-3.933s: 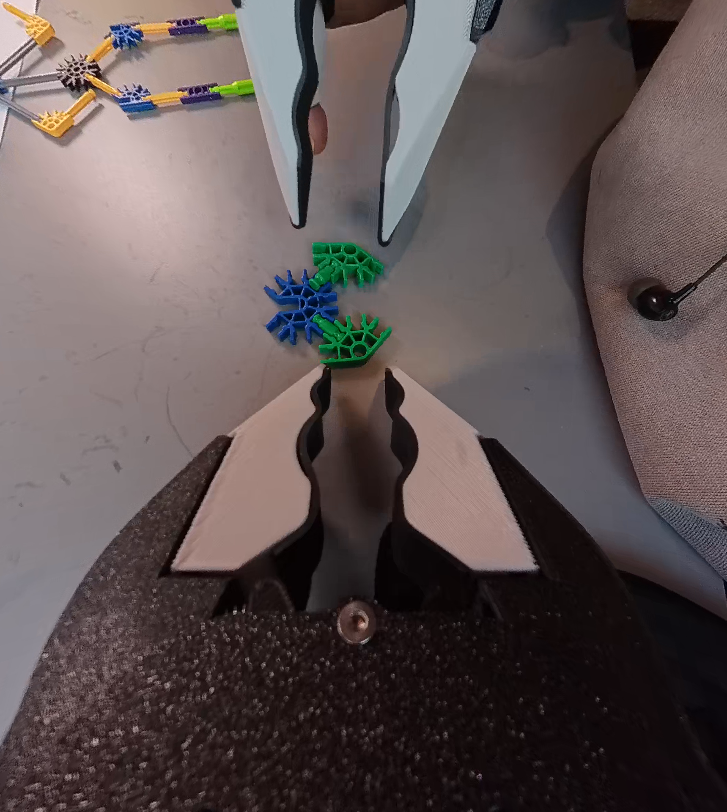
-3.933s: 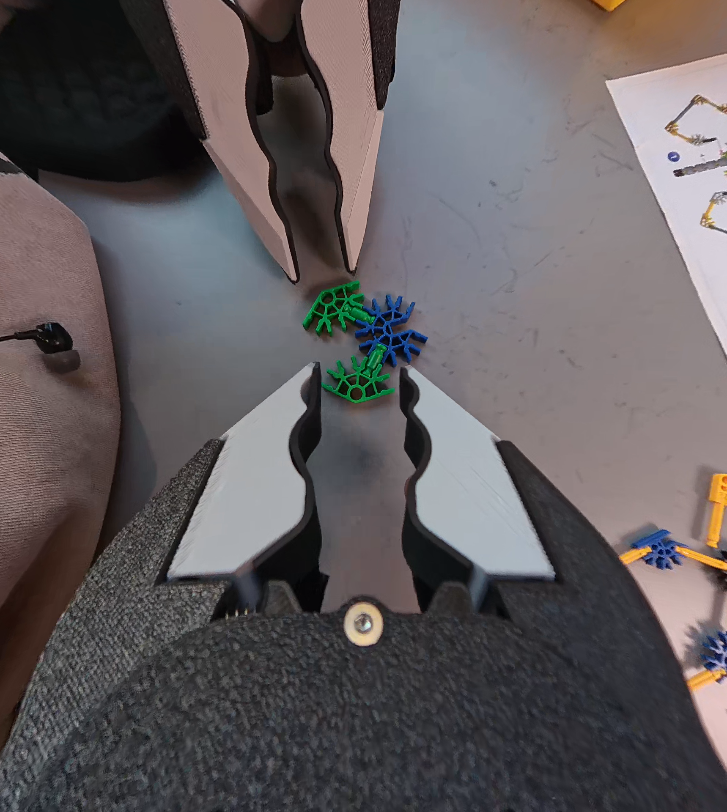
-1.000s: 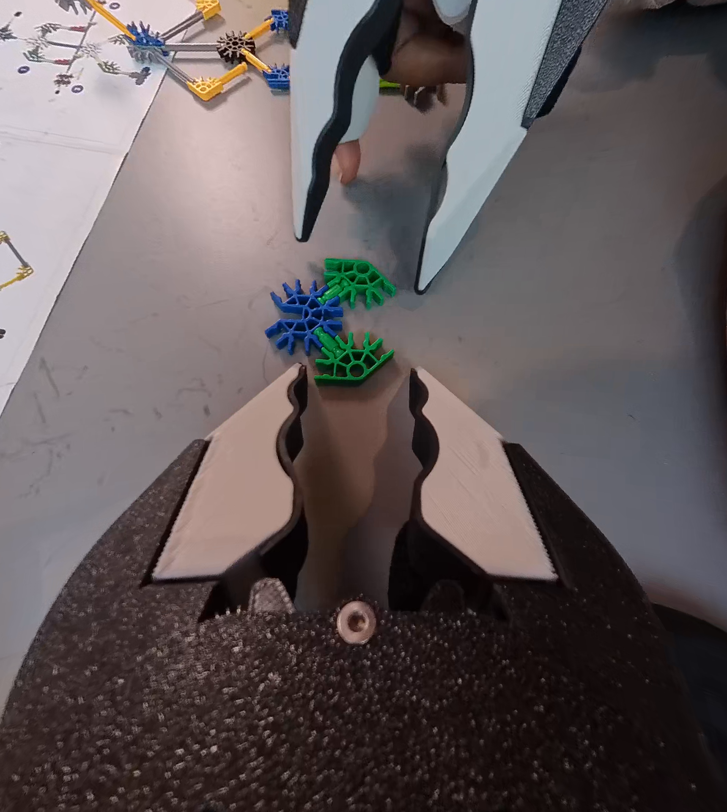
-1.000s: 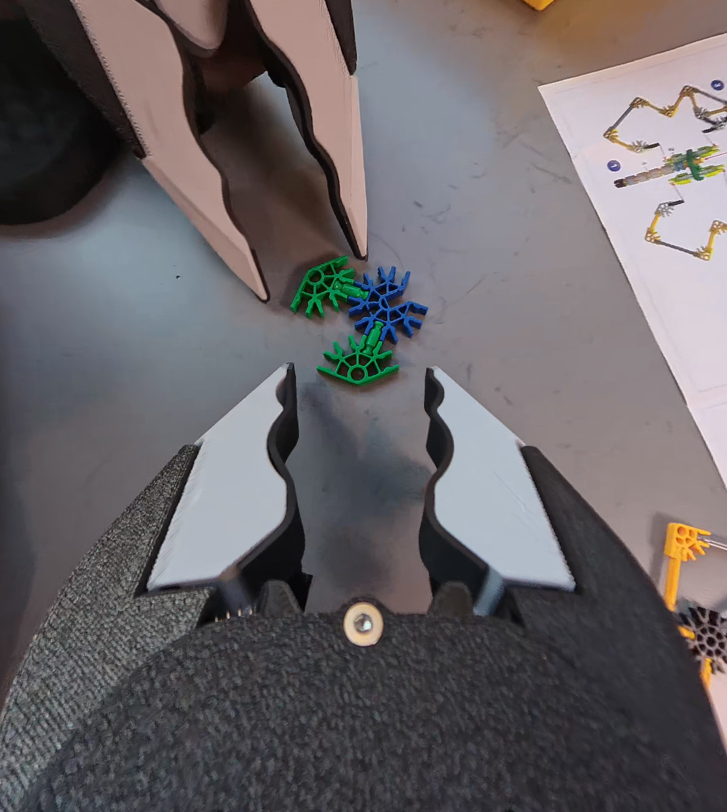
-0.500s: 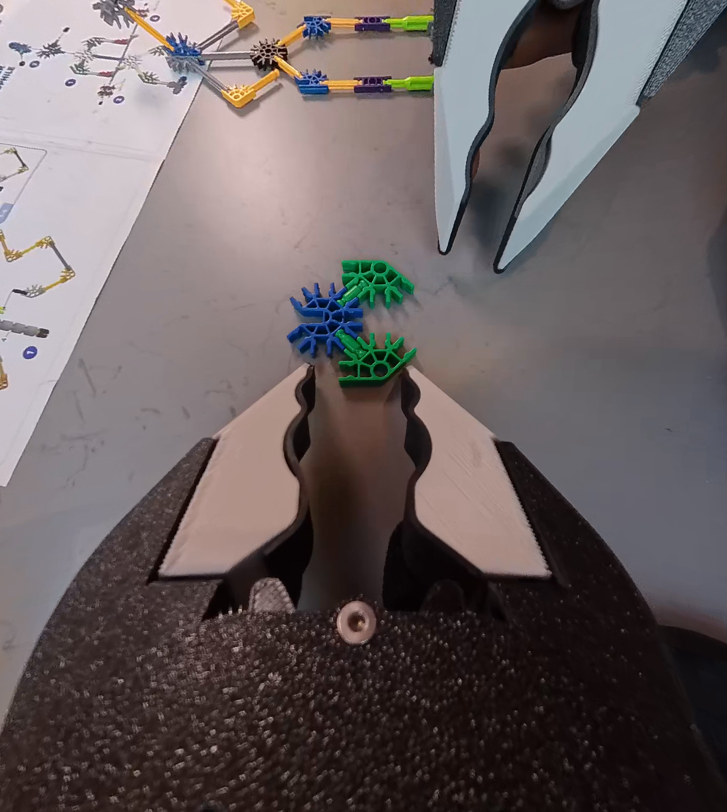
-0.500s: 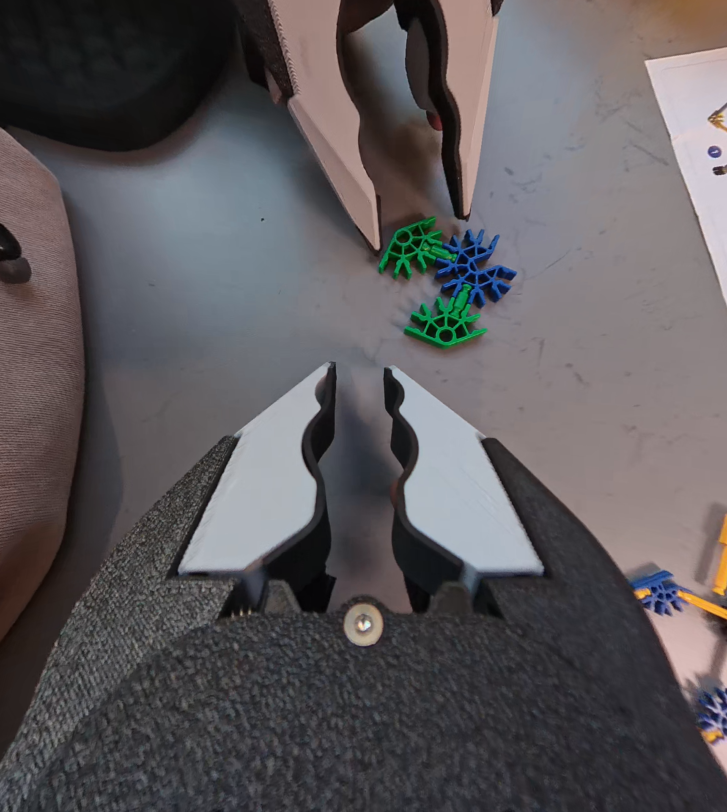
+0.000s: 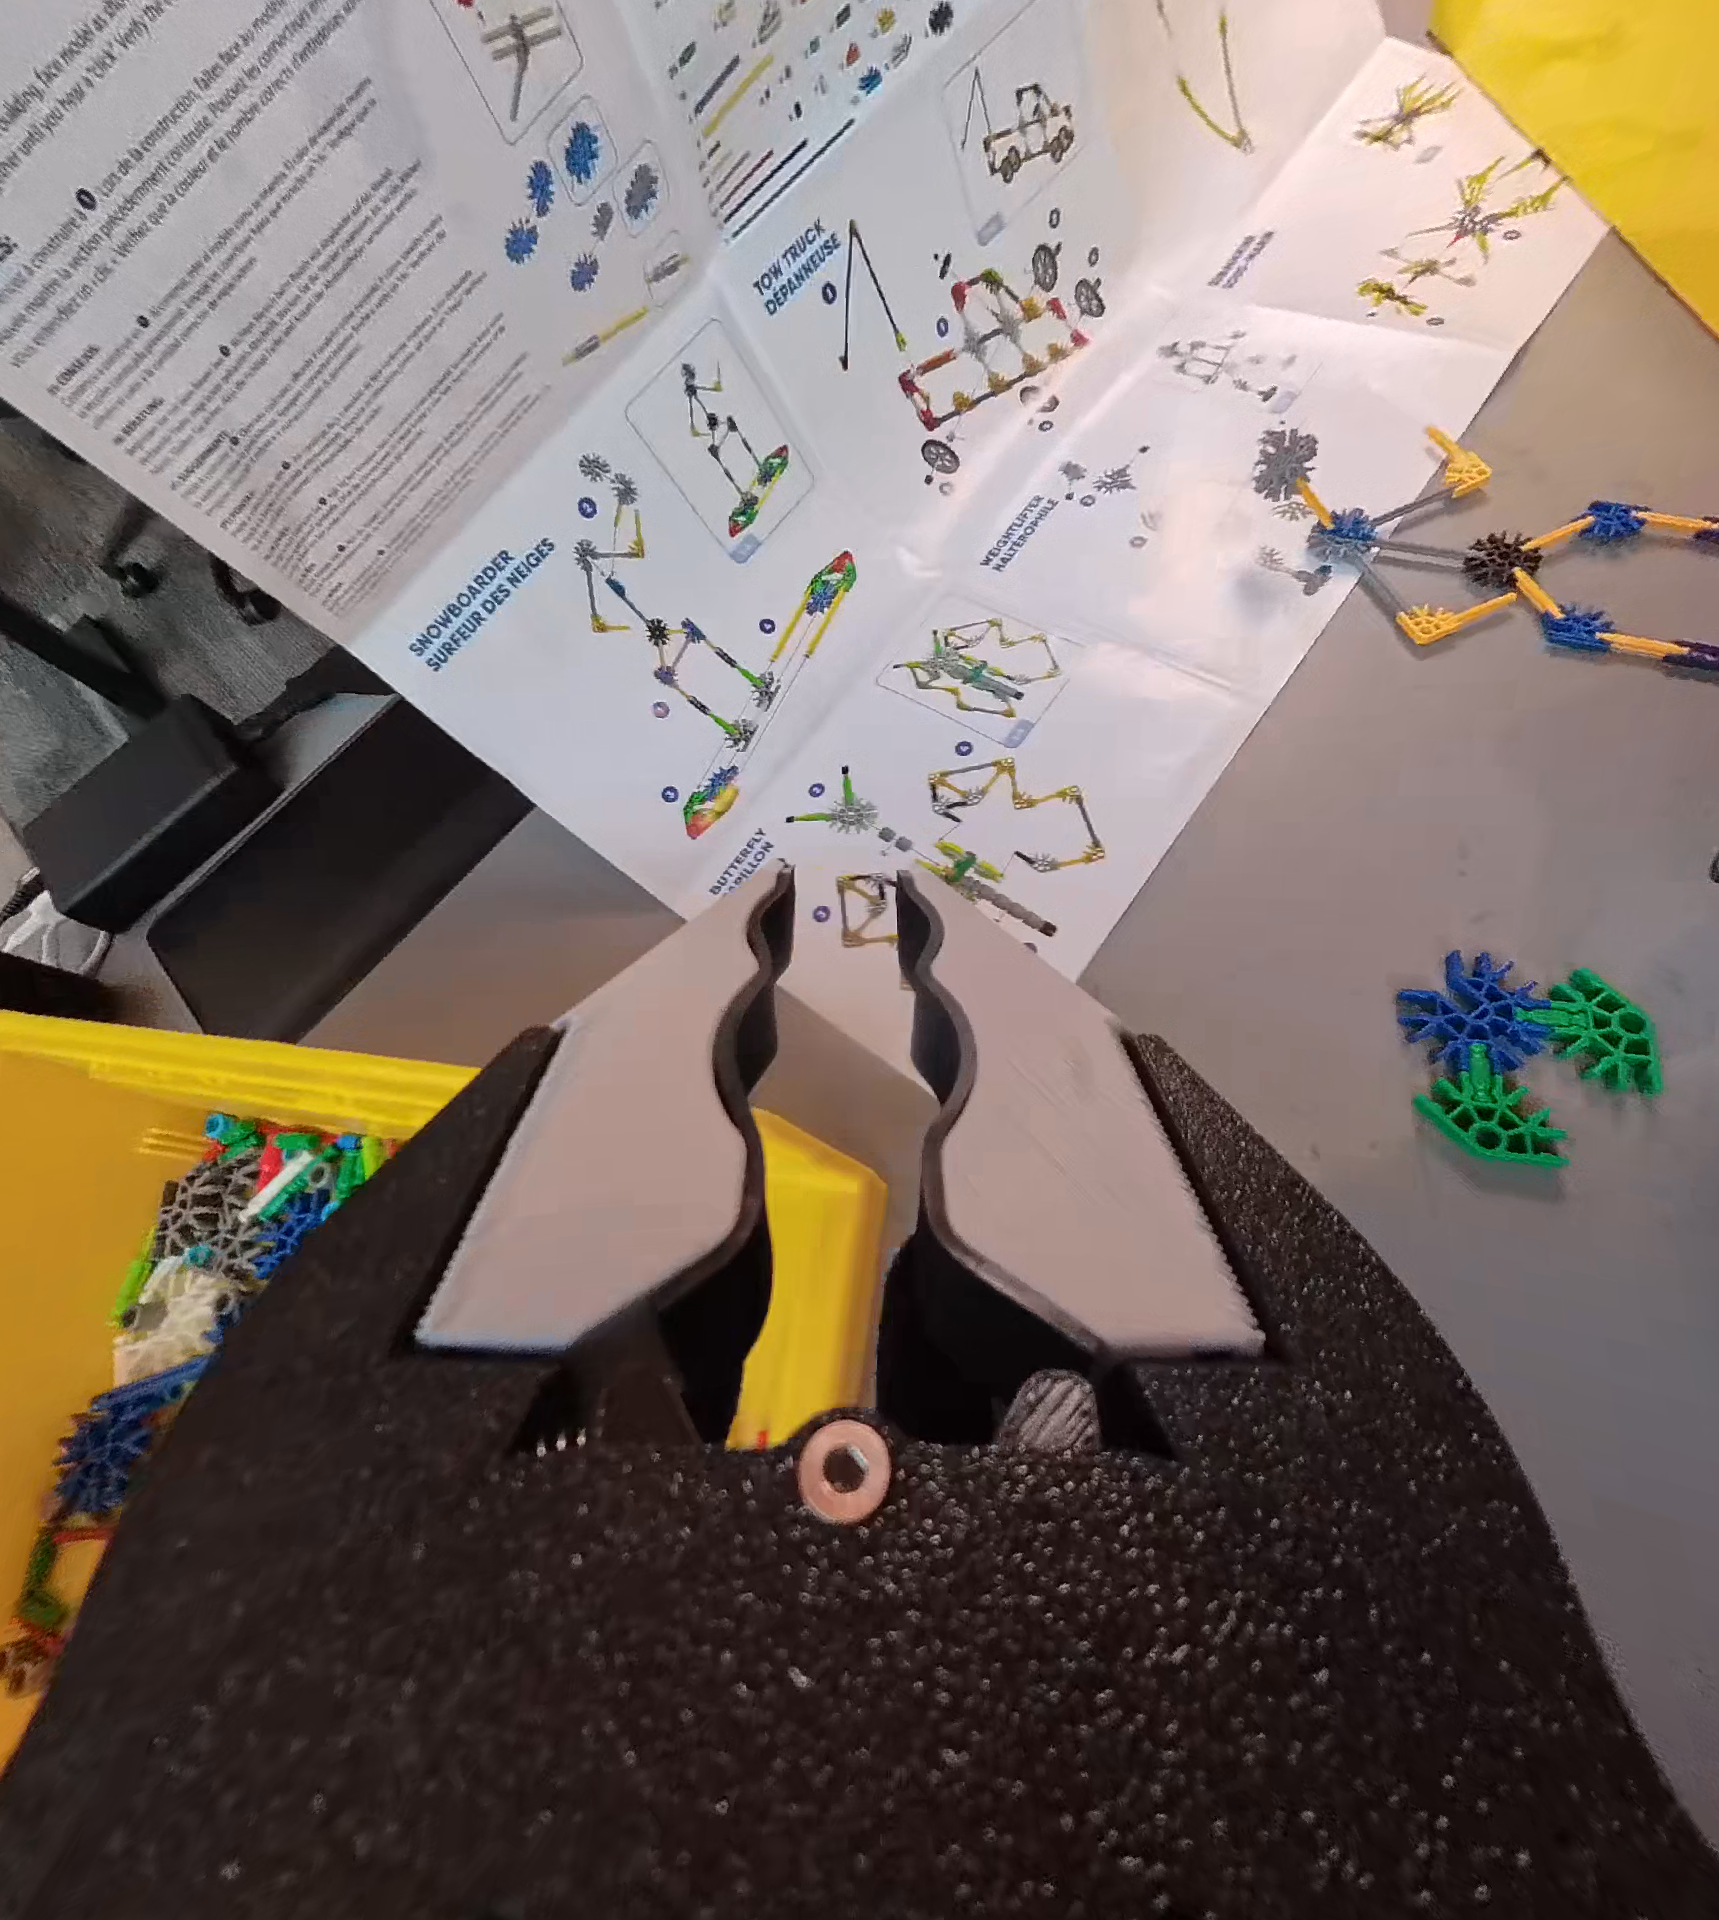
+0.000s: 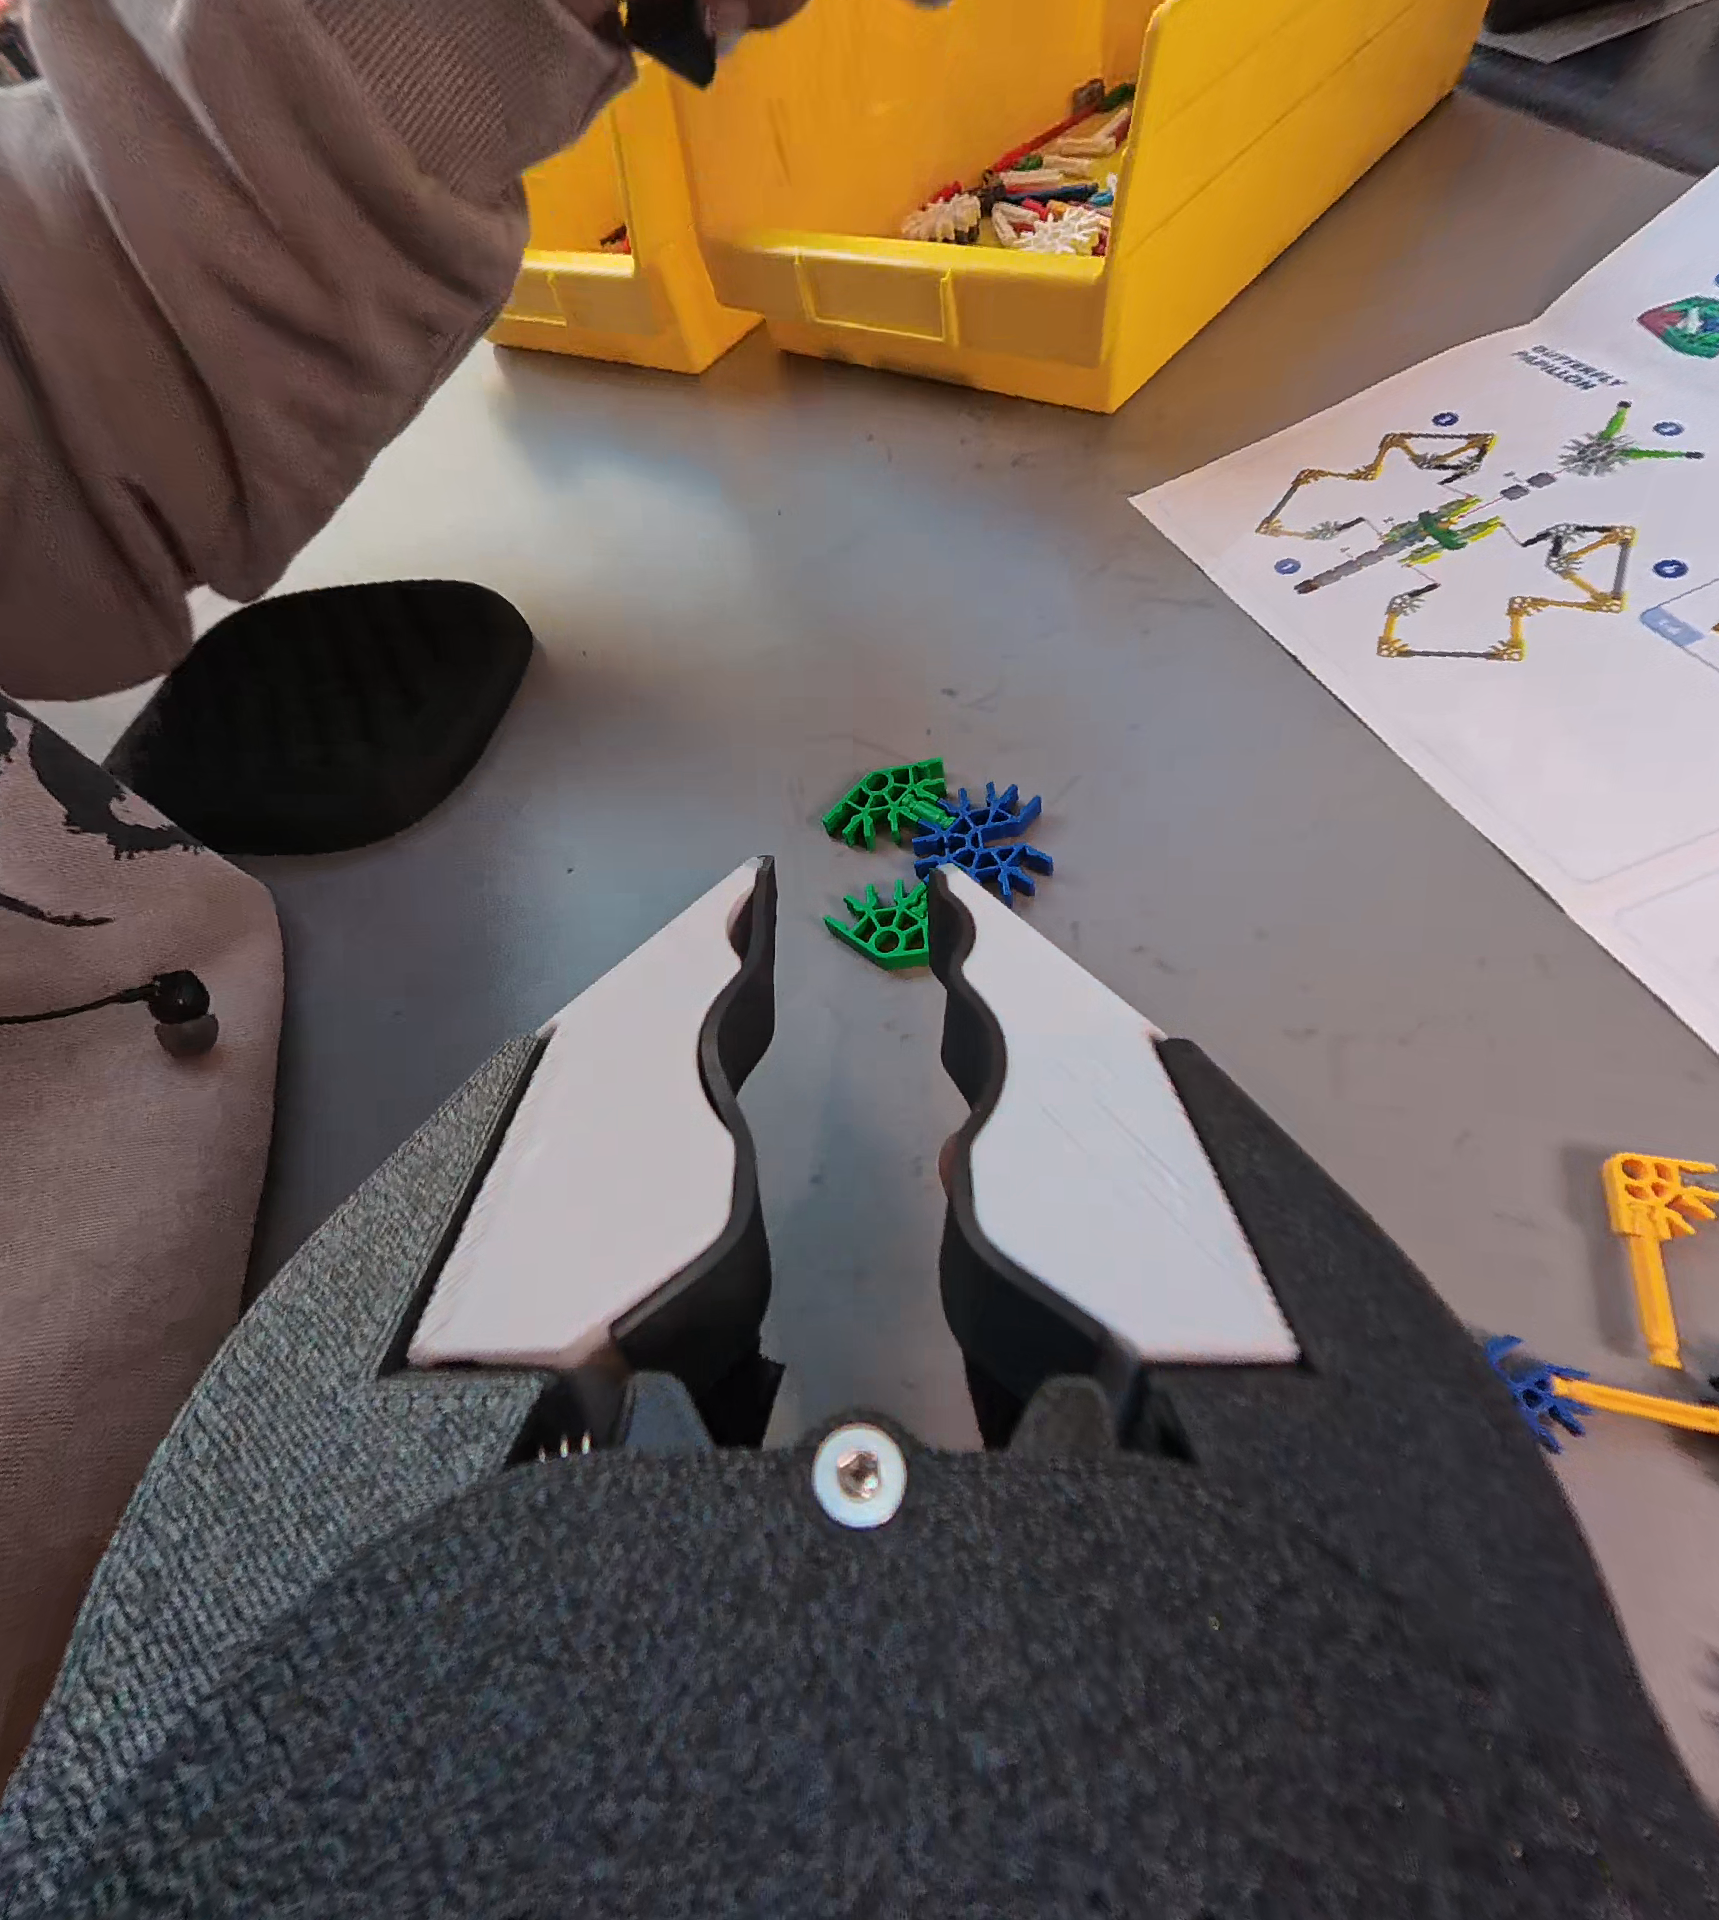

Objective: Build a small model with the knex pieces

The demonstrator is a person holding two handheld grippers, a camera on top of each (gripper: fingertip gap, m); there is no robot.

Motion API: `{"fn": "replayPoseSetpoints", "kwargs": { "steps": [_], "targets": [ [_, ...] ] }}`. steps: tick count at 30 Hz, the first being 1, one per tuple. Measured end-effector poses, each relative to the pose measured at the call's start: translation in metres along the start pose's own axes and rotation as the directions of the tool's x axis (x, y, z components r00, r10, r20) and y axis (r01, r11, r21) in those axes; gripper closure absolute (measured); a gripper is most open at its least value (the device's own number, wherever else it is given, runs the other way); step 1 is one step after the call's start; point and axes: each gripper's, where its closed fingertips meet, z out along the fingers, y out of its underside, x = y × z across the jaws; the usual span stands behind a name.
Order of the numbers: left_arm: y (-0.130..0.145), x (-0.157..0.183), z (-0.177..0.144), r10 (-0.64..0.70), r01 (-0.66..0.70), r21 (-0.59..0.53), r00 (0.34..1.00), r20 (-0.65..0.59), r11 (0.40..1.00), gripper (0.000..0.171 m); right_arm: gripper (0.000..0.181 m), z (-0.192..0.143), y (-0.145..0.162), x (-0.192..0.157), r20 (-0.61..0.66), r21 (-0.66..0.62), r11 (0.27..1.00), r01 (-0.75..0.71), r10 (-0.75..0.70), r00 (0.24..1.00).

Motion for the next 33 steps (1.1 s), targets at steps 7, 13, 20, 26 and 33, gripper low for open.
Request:
{"fn": "replayPoseSetpoints", "kwargs": {
  "steps": [7, 13, 20, 26, 33],
  "targets": [
    [-0.006, -0.062, 0.053, -0.078, 0.047, -0.216, 0.987, -0.138, 0.975, 0.17, 0.154, -0.002, -0.002, 0.002, 0.011, 0.028, 0.999, -0.03, 0.03, 0.999],
    [0.004, -0.079, 0.094, -0.096, 0.039, -0.32, 0.982, -0.165, 0.947, 0.171, 0.154, -0.007, -0.009, 0.009, -0.016, 0.072, 0.997, -0.036, 0.037, 0.999],
    [0.031, -0.07, 0.133, 0.015, -0.119, -0.463, 0.975, -0.222, 0.879, 0.171, 0.154, -0.005, -0.005, 0.007, -0.007, 0.054, 0.998, -0.033, 0.033, 0.999],
    [0.049, -0.069, 0.154, 0.132, -0.254, -0.549, 0.958, -0.253, 0.796, 0.171, 0.154, -0.006, -0.005, 0.009, -0.014, 0.052, 0.998, -0.03, 0.03, 0.999],
    [0.06, -0.065, 0.161, 0.164, -0.311, -0.601, 0.944, -0.287, 0.736, 0.171, 0.154, -0.008, -0.004, 0.009, -0.01, 0.053, 0.998, -0.031, 0.032, 0.999]
  ]
}}
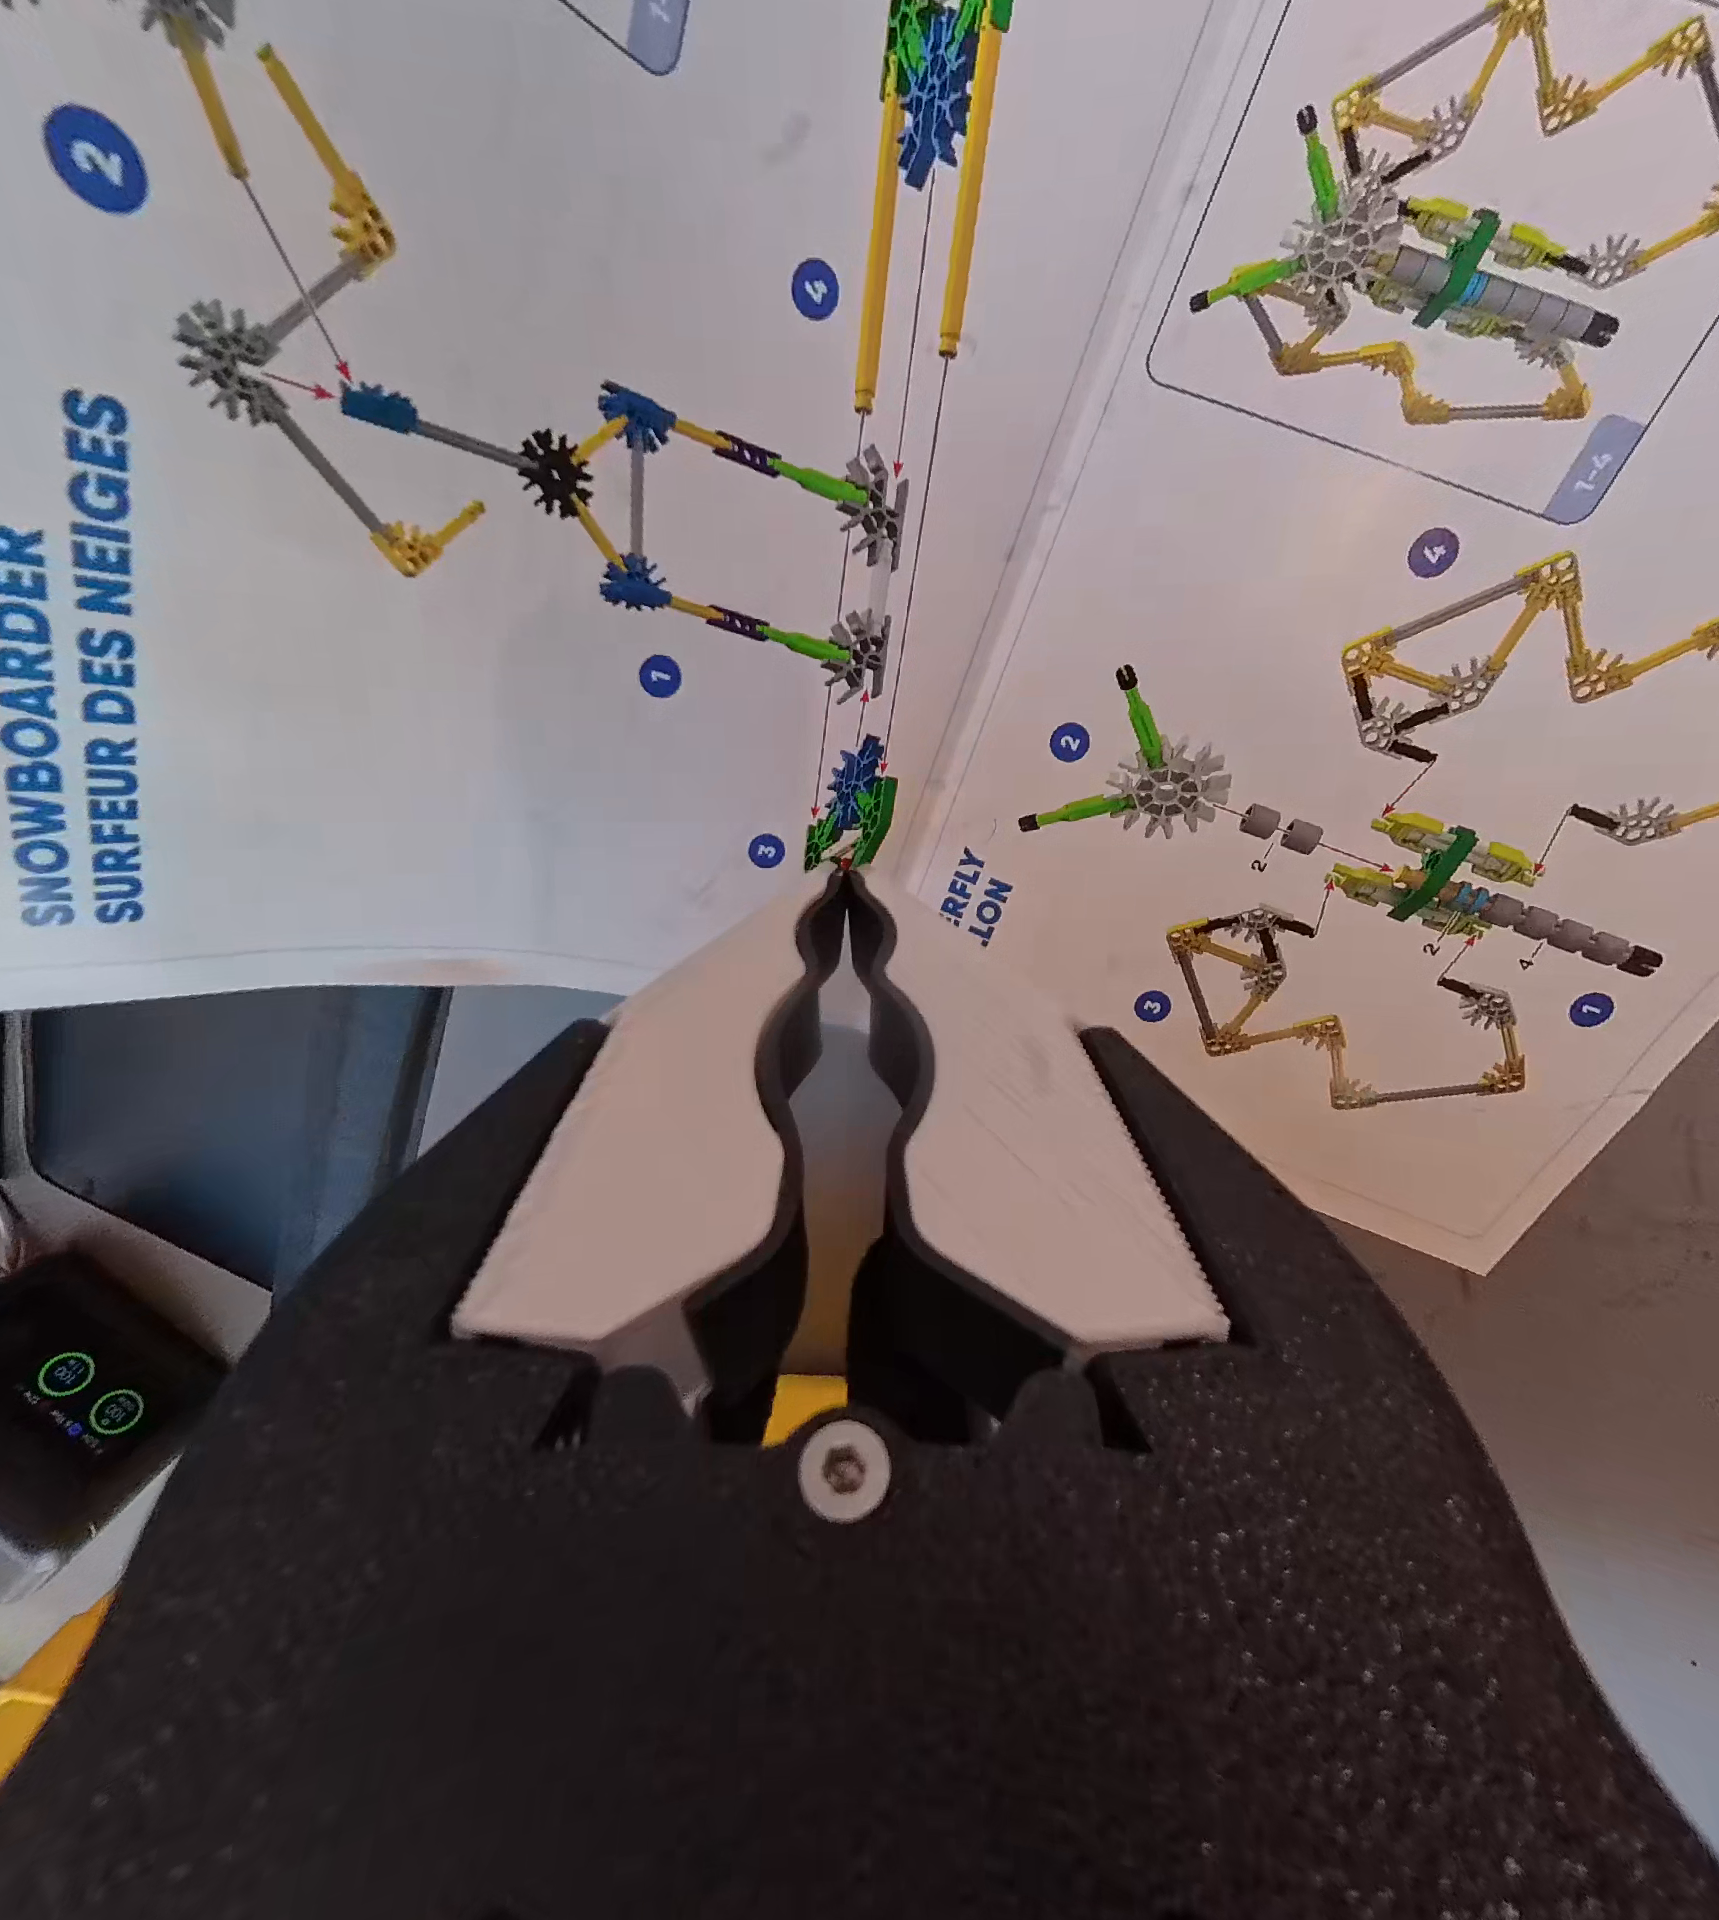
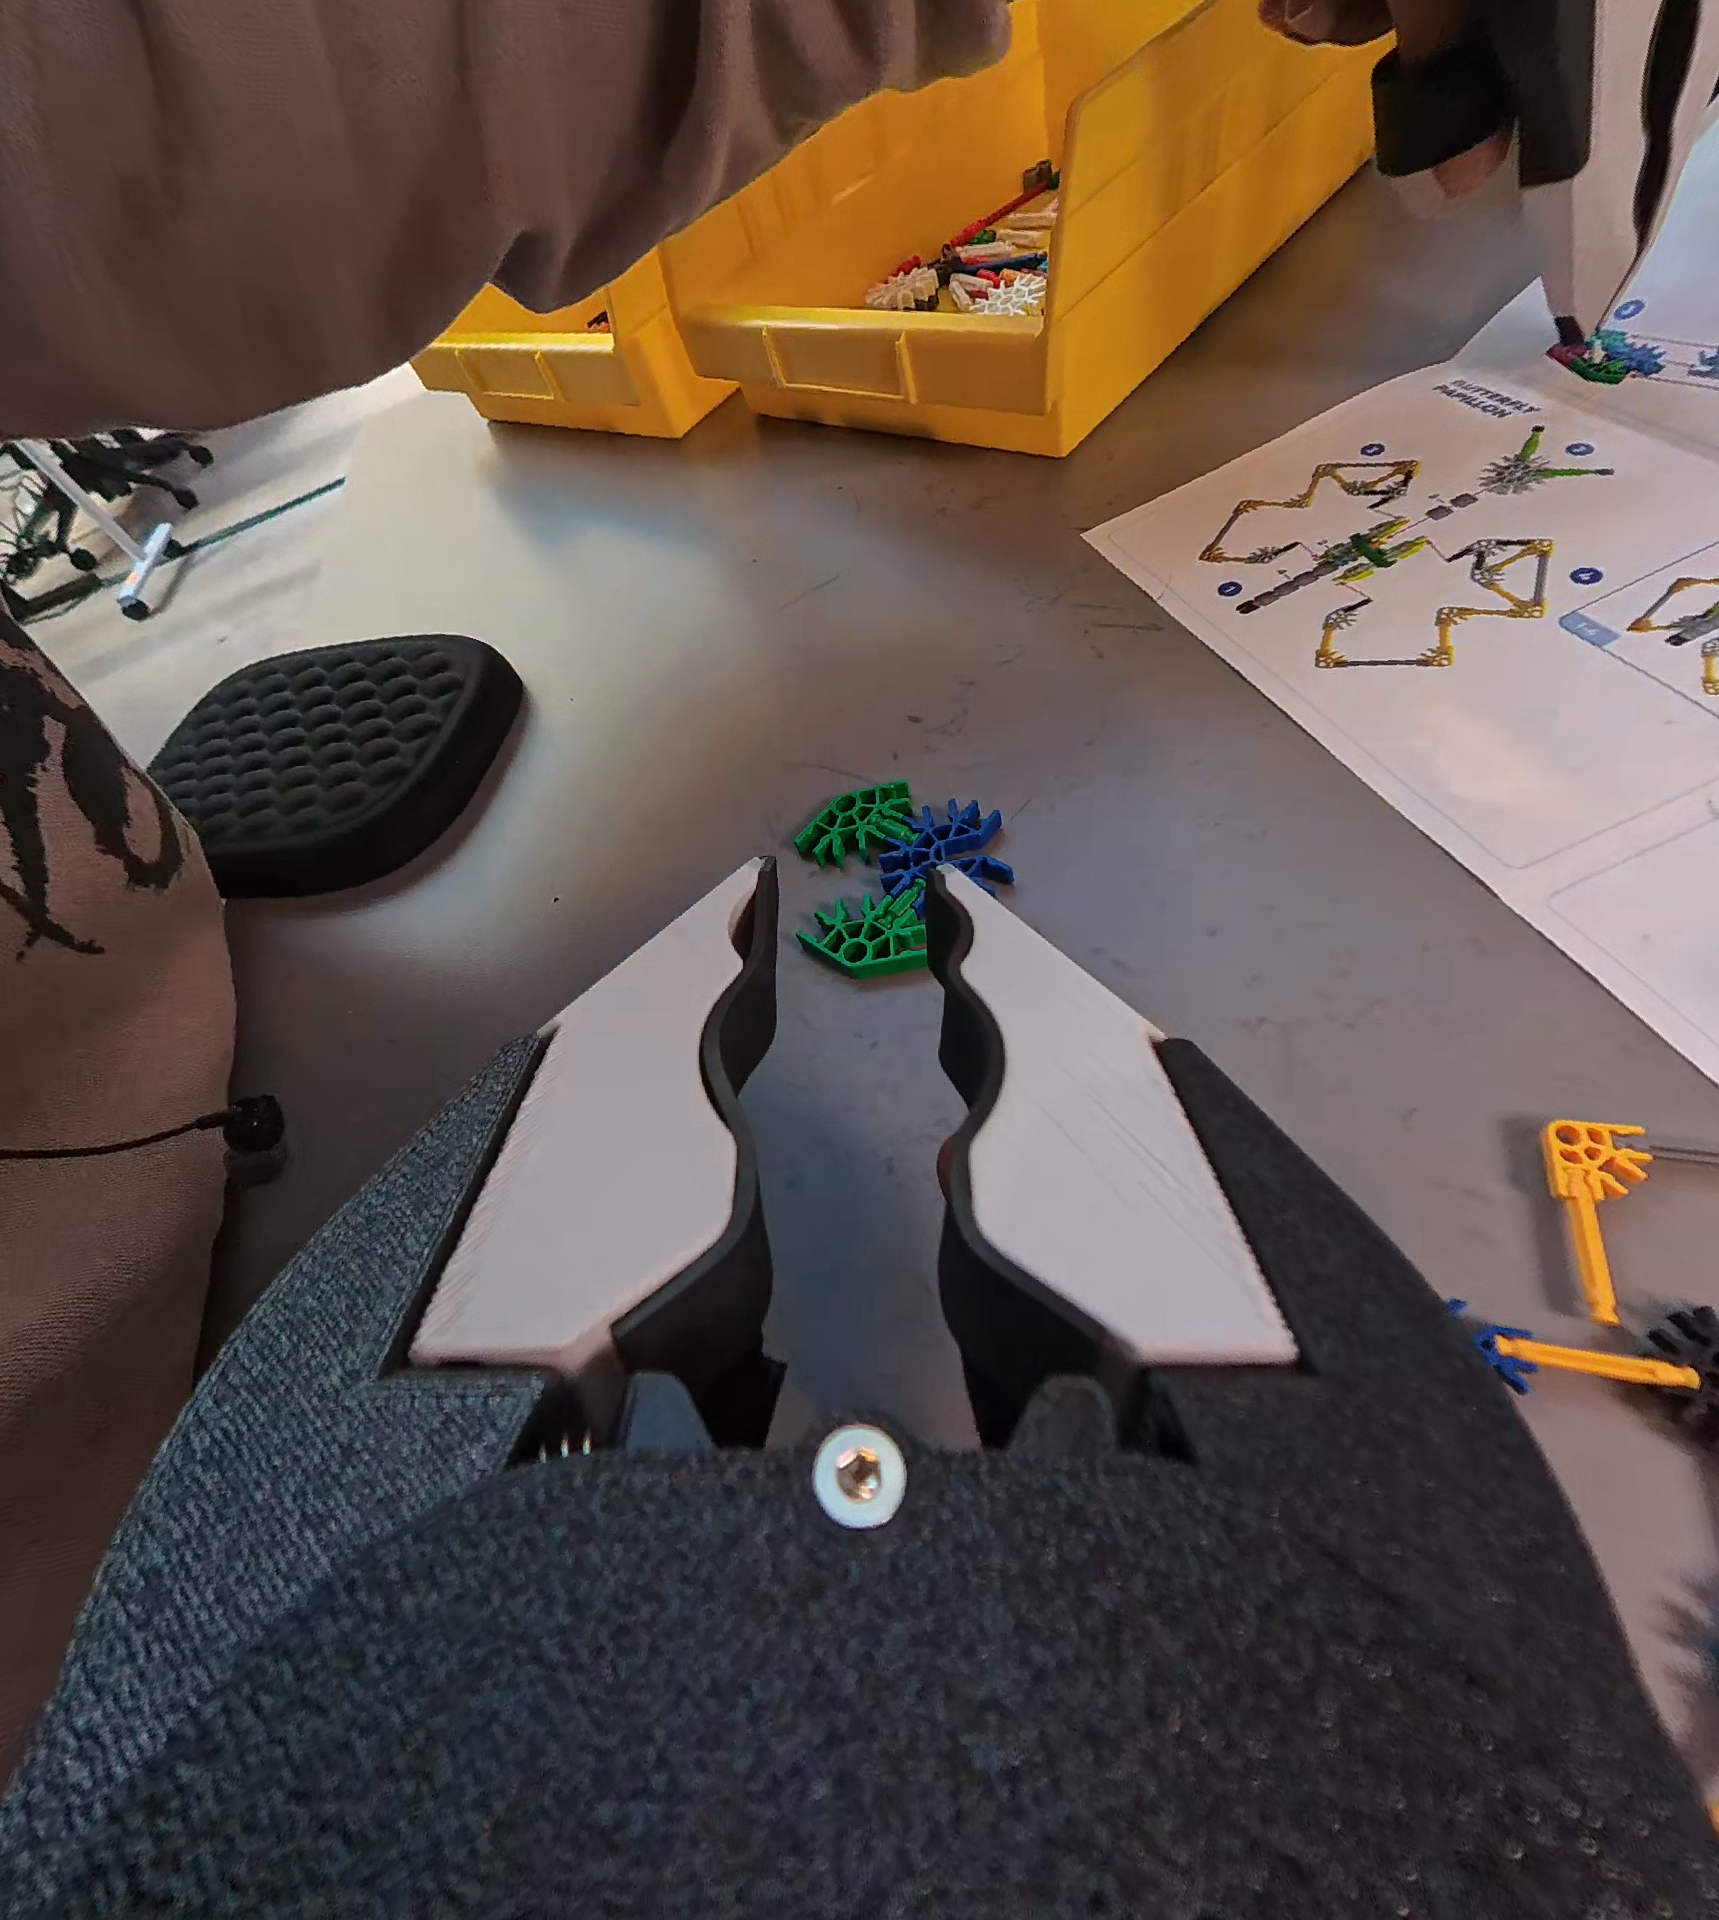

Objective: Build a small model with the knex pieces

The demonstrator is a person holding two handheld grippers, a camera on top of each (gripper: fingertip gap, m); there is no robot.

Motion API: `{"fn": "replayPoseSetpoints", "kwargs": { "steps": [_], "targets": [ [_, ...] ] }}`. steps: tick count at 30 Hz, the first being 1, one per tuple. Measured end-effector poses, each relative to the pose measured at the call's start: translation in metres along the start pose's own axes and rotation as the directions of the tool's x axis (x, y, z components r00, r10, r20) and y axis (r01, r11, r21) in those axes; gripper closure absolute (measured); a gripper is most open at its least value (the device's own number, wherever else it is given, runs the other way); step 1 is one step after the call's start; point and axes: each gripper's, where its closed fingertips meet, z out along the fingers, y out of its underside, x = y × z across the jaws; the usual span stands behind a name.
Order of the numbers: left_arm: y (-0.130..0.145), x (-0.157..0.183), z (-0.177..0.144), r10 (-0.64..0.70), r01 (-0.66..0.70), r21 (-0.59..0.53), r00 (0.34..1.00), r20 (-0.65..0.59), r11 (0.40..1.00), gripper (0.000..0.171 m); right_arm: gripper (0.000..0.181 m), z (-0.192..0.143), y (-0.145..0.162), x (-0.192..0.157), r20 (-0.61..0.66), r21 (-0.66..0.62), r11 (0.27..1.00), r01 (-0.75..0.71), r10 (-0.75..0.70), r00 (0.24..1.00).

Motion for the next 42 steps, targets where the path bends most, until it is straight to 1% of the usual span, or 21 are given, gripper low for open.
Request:
{"fn": "replayPoseSetpoints", "kwargs": {
  "steps": [6, 9, 11, 14, 16, 17, 19, 21, 23, 25, 27, 28, 30, 34, 38, 42],
  "targets": [
    [0.002, -0.001, 0.004, 0.002, -0.002, -0.026, 1.0, -0.001, 1.0, 0.171, 0.154, -0.001, 0.001, 0.001, -0.001, -0.002, 1.0, -0.004, 0.004, 1.0],
    [0.001, -0.002, -0.001, 0.007, -0.006, -0.012, 1.0, 0.011, 1.0, 0.171, 0.154, 0.0, 0.001, 0.001, 0.001, -0.006, 1.0, -0.005, 0.005, 1.0],
    [-0.002, -0.003, -0.016, 0.009, -0.009, 0.03, 1.0, 0.03, 0.999, 0.171, 0.154, -0.001, 0.001, 0.002, 0.0, -0.003, 1.0, -0.006, 0.006, 1.0],
    [-0.001, -0.008, -0.059, -0.003, -0.007, 0.127, 0.997, 0.077, 0.992, 0.171, 0.154, -0.002, 0.0, 0.002, -0.003, 0.001, 1.0, -0.004, 0.004, 1.0],
    [0.013, -0.018, -0.094, -0.032, 0.01, 0.173, 0.991, 0.126, 0.985, 0.171, 0.154, -0.001, -0.001, 0.001, -0.001, 0.005, 1.0, -0.004, 0.004, 1.0],
    [0.025, -0.024, -0.109, -0.055, 0.027, 0.182, 0.988, 0.146, 0.983, 0.171, 0.154, -0.001, -0.001, 0.001, 0.002, 0.007, 1.0, -0.005, 0.005, 1.0],
    [0.059, -0.034, -0.13, -0.108, 0.081, 0.164, 0.98, 0.165, 0.983, 0.167, 0.154, -0.001, -0.001, -0.001, 0.008, 0.009, 1.0, -0.003, 0.003, 1.0],
    [0.102, -0.041, -0.137, -0.163, 0.146, 0.105, 0.972, 0.172, 0.984, 0.161, 0.154, 0.0, -0.002, -0.004, 0.011, 0.012, 1.0, 0.007, -0.008, 1.0],
    [0.146, -0.044, -0.131, -0.214, 0.212, 0.033, 0.961, 0.177, 0.977, 0.159, 0.154, -0.001, -0.005, -0.005, 0.009, 0.025, 0.999, 0.022, -0.022, 1.0],
    [0.187, -0.039, -0.116, -0.259, 0.268, -0.043, 0.955, 0.147, 0.962, 0.156, 0.154, -0.002, -0.008, -0.006, 0.003, 0.036, 0.999, 0.037, -0.037, 0.999],
    [0.216, -0.03, -0.098, -0.258, 0.27, -0.107, 0.959, 0.117, 0.957, 0.155, 0.154, -0.003, -0.01, -0.006, -0.008, 0.047, 0.998, 0.049, -0.048, 0.999],
    [0.225, -0.026, -0.09, -0.24, 0.251, -0.126, 0.966, 0.102, 0.96, 0.155, 0.154, -0.003, -0.011, -0.005, -0.01, 0.048, 0.998, 0.051, -0.05, 0.999],
    [0.234, -0.019, -0.075, -0.206, 0.217, -0.154, 0.975, 0.086, 0.964, 0.155, 0.154, -0.003, -0.01, -0.005, -0.013, 0.047, 0.997, 0.054, -0.053, 0.998],
    [0.234, -0.018, -0.057, -0.115, 0.126, -0.15, 0.991, 0.074, 0.981, 0.157, 0.154, -0.002, -0.007, -0.004, -0.019, 0.035, 0.997, 0.074, -0.074, 0.997],
    [0.225, -0.02, -0.05, -0.029, 0.036, -0.119, 0.998, 0.059, 0.992, 0.164, 0.154, 0.0, -0.005, -0.003, -0.022, 0.024, 0.997, 0.08, -0.079, 0.997],
    [0.229, -0.018, -0.043, 0.015, -0.011, -0.158, 1.0, 0.021, 0.987, 0.167, 0.154, -0.001, -0.005, -0.002, -0.018, 0.029, 0.997, 0.069, -0.069, 0.997]
  ]
}}
